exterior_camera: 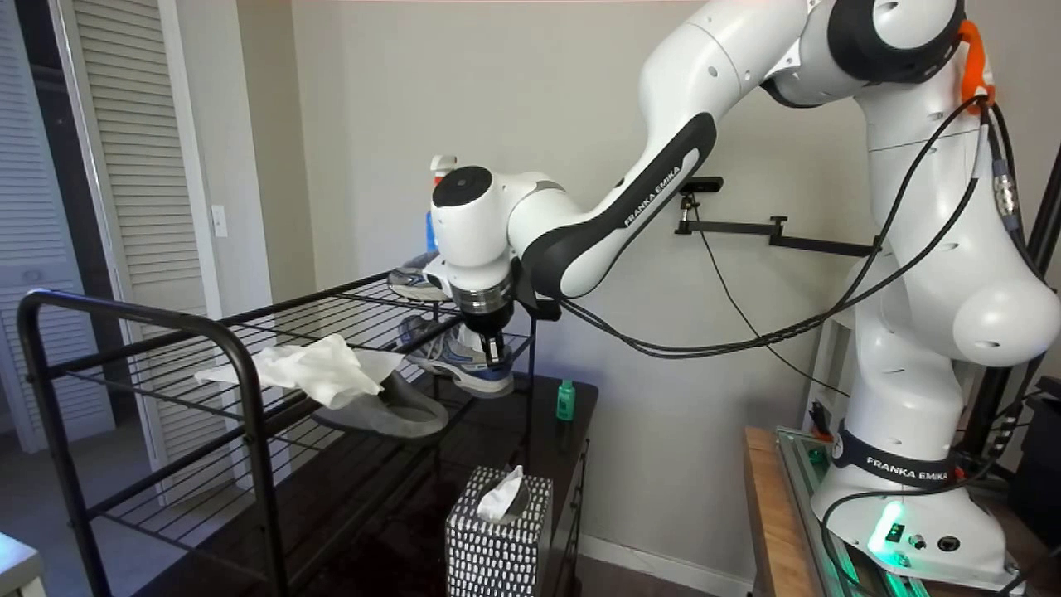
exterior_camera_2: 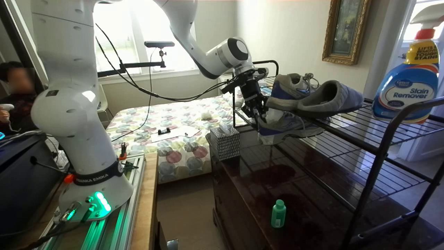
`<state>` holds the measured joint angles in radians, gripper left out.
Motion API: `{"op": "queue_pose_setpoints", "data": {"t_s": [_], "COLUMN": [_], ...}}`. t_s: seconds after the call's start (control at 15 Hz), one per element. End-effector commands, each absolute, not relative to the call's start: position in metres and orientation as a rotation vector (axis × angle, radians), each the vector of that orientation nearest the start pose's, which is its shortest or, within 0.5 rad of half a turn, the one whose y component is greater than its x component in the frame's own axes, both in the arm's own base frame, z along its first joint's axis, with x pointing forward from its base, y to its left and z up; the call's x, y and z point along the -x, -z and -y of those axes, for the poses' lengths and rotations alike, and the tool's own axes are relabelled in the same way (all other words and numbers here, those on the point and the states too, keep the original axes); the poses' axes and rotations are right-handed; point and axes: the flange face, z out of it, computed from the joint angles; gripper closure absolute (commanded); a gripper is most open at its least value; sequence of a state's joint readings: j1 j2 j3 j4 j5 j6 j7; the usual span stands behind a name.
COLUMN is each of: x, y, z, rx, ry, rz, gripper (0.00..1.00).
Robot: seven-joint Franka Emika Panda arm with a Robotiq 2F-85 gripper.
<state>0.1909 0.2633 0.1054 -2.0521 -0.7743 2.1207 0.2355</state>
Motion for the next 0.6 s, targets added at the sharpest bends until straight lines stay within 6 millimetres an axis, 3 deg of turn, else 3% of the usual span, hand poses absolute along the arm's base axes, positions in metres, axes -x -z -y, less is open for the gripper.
{"op": "queue_pose_setpoints", "data": {"t_s": [0.0,0.53], "x": [-0.5713,-0.5751], "y": [-0.3036,-0.2954], "z": [-0.1403,-0.147], "rx": [-2.426,-2.429], "ry": [-0.017,-0.043], "rz": [-0.697,-0.706], "gripper": [0.94,0.94]}}
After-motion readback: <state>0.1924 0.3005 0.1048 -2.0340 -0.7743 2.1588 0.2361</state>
